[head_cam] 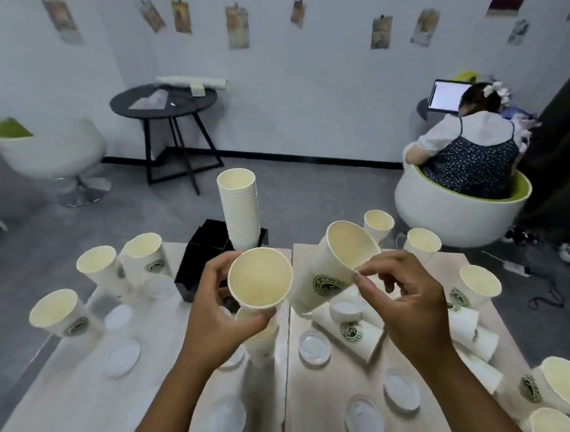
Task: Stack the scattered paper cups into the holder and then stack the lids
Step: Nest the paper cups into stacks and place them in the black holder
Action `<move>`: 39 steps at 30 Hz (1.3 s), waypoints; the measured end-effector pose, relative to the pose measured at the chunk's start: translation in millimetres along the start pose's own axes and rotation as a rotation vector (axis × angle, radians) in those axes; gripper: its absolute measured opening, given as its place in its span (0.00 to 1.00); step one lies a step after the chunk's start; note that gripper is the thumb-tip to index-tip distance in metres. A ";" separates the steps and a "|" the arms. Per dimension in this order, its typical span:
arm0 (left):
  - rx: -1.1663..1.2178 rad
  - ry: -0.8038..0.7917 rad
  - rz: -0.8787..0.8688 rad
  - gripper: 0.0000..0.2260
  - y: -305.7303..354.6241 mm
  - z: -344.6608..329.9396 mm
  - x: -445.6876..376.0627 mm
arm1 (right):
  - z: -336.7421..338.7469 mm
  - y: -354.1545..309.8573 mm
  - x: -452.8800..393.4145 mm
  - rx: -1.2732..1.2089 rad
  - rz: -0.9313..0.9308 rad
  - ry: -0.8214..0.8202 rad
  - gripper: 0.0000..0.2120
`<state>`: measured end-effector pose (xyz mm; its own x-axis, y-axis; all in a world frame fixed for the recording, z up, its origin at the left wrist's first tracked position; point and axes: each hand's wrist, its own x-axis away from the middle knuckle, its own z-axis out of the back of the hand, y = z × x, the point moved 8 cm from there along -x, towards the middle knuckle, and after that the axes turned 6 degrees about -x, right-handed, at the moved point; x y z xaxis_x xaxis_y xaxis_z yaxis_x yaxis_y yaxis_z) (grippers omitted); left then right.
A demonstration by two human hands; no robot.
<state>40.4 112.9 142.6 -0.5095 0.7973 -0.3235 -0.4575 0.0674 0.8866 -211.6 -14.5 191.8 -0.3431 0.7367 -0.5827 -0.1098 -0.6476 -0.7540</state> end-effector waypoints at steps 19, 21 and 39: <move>-0.080 -0.198 0.149 0.43 -110.2 -5.1 4.8 | -42.5 -46.4 -19.3 0.034 0.033 0.015 0.07; -0.089 -0.200 0.144 0.43 -109.7 -0.2 4.1 | -61.0 -48.5 -16.8 0.037 0.050 -0.028 0.06; -0.111 -0.283 0.039 0.43 -82.5 0.8 -8.0 | -110.2 74.1 75.8 -0.033 -0.467 -0.075 0.18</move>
<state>82.9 101.4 72.3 -0.3118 0.9346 -0.1714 -0.5269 -0.0199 0.8497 -143.0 14.8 58.3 -0.3306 0.9308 -0.1563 -0.2392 -0.2428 -0.9401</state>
